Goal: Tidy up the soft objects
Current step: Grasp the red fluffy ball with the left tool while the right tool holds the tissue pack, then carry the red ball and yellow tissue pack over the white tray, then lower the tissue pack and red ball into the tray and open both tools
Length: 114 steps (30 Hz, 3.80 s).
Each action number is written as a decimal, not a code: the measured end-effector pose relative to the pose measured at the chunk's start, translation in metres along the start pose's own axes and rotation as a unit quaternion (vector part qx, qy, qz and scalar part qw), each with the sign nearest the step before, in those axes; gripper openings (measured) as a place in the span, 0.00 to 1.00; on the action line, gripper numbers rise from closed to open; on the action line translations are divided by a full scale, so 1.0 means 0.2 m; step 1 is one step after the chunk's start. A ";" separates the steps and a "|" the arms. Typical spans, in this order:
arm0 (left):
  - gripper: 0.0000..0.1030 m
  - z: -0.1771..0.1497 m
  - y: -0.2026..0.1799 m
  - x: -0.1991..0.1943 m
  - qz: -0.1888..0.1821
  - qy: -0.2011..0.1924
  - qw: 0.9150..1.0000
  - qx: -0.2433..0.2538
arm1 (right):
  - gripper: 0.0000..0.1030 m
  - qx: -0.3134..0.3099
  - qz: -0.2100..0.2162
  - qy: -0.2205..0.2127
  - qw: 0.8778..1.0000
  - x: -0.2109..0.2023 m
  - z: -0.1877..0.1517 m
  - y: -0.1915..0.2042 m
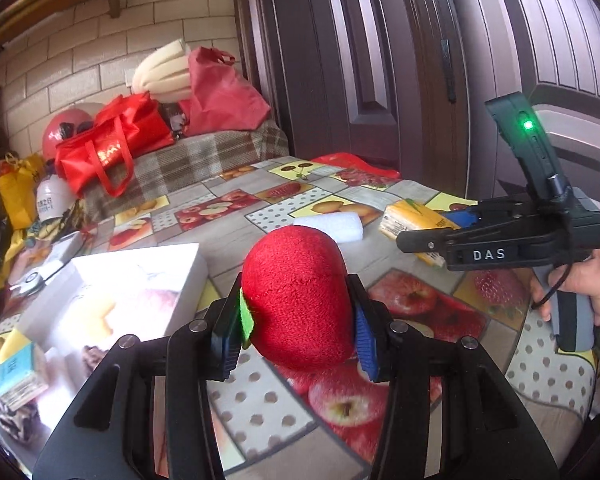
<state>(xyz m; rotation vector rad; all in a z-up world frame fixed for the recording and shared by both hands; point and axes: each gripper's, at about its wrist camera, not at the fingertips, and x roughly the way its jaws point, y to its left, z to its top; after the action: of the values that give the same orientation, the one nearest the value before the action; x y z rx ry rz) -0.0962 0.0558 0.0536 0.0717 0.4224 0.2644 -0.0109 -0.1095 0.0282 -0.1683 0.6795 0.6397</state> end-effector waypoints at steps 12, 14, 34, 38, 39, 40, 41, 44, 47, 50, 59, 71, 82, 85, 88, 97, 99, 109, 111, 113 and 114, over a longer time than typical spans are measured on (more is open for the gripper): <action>0.45 -0.07 0.21 -0.10 0.034 -0.015 0.998 -0.059 | 0.48 -0.045 0.028 -0.051 0.997 -0.03 0.00 0.27; 0.45 -0.07 0.21 -0.13 0.041 -0.020 0.998 -0.052 | 0.48 -0.048 0.031 -0.056 0.997 -0.03 0.01 0.29; 0.45 -0.19 0.50 -0.29 0.116 -0.026 0.989 -0.086 | 0.47 -0.054 0.054 -0.074 0.994 -0.02 0.01 0.49; 0.45 -0.22 0.58 -0.30 0.125 -0.022 0.986 -0.112 | 0.47 -0.061 0.059 -0.079 0.993 -0.01 0.01 0.56; 0.45 -0.23 0.60 -0.31 0.130 -0.023 0.985 -0.113 | 0.47 -0.064 0.061 -0.082 0.993 0.00 0.01 0.58; 0.45 -0.23 0.60 -0.31 0.133 -0.024 0.984 -0.112 | 0.47 -0.066 0.063 -0.084 0.992 0.00 0.01 0.60; 0.45 -0.23 0.61 -0.32 0.137 -0.025 0.984 -0.111 | 0.47 -0.069 0.065 -0.087 0.992 0.00 0.01 0.62; 0.45 -0.24 0.63 -0.32 0.145 -0.025 0.983 -0.110 | 0.47 -0.078 0.068 -0.095 0.990 0.00 0.01 0.68; 0.45 -0.25 0.67 -0.33 0.153 -0.024 0.982 -0.113 | 0.47 -0.092 0.072 -0.101 0.988 0.01 0.01 0.75; 0.45 -0.26 0.71 -0.33 0.164 -0.024 0.979 -0.118 | 0.47 -0.105 0.077 -0.107 0.986 0.01 0.01 0.81; 0.45 -0.28 0.82 -0.31 0.179 -0.018 0.974 -0.140 | 0.48 -0.124 0.095 -0.113 0.981 0.05 0.03 0.93; 0.45 -0.29 0.91 -0.27 0.184 -0.006 0.972 -0.147 | 0.48 -0.139 0.114 -0.091 0.979 0.16 0.07 1.05; 0.45 -0.29 0.97 -0.20 0.175 0.020 0.972 -0.156 | 0.48 -0.167 0.115 -0.076 0.976 0.28 0.13 1.18; 0.45 -0.28 0.97 -0.19 0.173 0.025 0.973 -0.152 | 0.48 -0.175 0.110 -0.070 0.976 0.33 0.15 1.22; 0.45 -0.28 0.98 -0.18 0.172 0.025 0.972 -0.155 | 0.48 -0.174 0.107 -0.069 0.977 0.36 0.17 1.23; 0.46 -0.27 1.02 -0.15 0.180 0.027 0.970 -0.164 | 0.48 -0.167 0.103 -0.056 0.979 0.41 0.19 1.24; 0.46 -0.27 1.03 -0.13 0.184 0.029 0.968 -0.166 | 0.48 -0.164 0.101 -0.054 0.980 0.42 0.20 1.24; 0.50 -0.28 1.07 -0.12 0.201 0.040 0.963 -0.177 | 0.58 -0.147 0.097 -0.035 0.984 0.47 0.23 1.24; 0.58 -0.29 1.09 -0.14 0.220 0.034 0.956 -0.190 | 0.72 -0.135 0.082 -0.033 0.987 0.48 0.24 1.22; 0.85 -0.29 1.10 -0.17 0.231 0.023 0.953 -0.197 | 0.79 -0.118 0.085 -0.033 0.989 0.48 0.25 1.18; 0.89 -0.29 1.09 -0.18 0.233 0.019 0.952 -0.196 | 0.79 -0.113 0.086 -0.035 0.989 0.48 0.25 1.17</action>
<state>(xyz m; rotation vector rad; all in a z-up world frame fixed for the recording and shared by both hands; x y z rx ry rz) -0.2038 0.2577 0.0414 -0.2283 0.3804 0.8126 -0.0673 0.1426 0.0197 -0.2987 0.5571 0.8851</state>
